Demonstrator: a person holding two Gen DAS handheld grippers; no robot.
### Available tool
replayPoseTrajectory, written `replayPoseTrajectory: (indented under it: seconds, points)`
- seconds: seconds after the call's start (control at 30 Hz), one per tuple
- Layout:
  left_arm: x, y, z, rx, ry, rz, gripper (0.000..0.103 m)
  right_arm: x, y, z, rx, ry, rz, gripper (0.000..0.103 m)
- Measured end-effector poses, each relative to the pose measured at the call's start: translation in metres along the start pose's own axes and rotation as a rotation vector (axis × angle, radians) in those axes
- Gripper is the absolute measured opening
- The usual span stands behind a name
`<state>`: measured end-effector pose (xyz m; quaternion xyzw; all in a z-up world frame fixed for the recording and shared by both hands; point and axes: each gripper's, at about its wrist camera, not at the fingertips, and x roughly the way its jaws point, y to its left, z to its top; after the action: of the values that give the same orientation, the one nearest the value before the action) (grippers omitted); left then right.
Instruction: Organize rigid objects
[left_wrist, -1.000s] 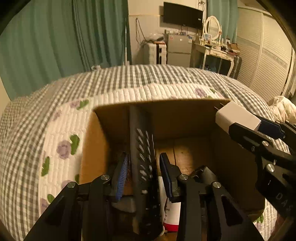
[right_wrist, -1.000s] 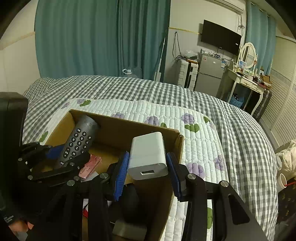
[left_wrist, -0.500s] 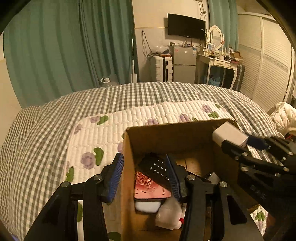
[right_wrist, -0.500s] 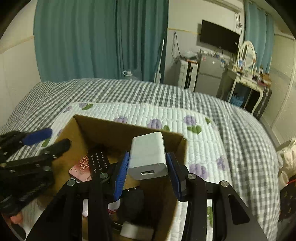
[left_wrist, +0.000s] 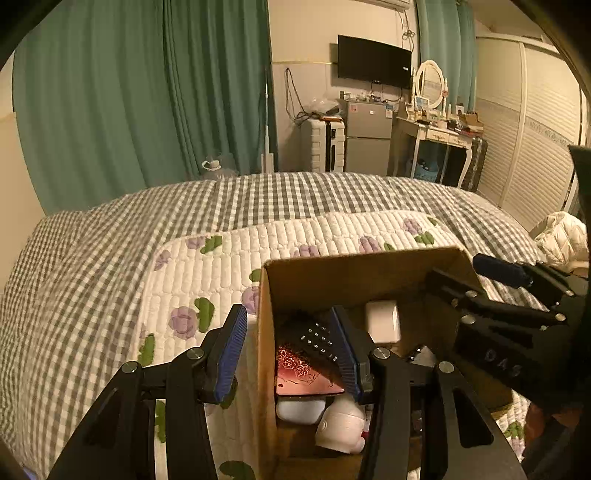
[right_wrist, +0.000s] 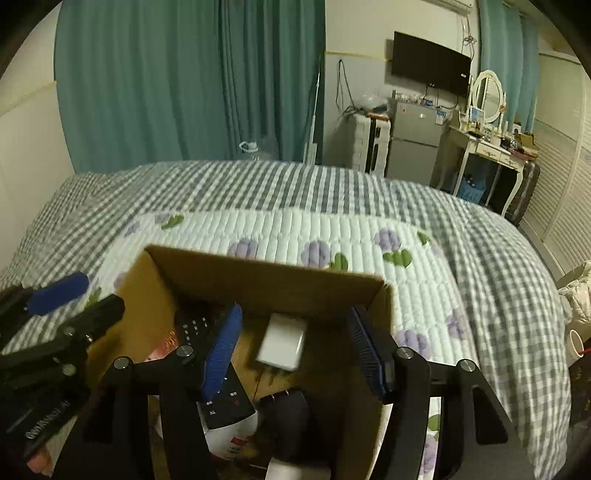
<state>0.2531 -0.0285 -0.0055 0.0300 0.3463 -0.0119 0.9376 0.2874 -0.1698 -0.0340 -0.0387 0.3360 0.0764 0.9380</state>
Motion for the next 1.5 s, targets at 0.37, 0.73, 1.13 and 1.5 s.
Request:
replayPoseTrajectory:
  seconds: [0.37,0.73,1.13,1.5]
  points:
    - [-0.123,0.001,0.036,-0.018,-0.149,-0.01,0.049,-0.14,0.002,0.038,-0.037,-0.134,-0.083,0.059]
    - [-0.208,0.0,0.013,0.017,-0.233,-0.026,0.049,-0.256,0.006,0.01,0.003,-0.245,-0.09,0.06]
    - [-0.17,0.003,-0.051,-0.017,-0.239,0.016,0.066,-0.224,-0.009,-0.06,0.104,-0.316,-0.098,0.085]
    - [-0.144,0.008,-0.078,0.01,-0.257,0.036,0.103,-0.174,-0.015,-0.087,0.12,-0.289,-0.072,0.103]
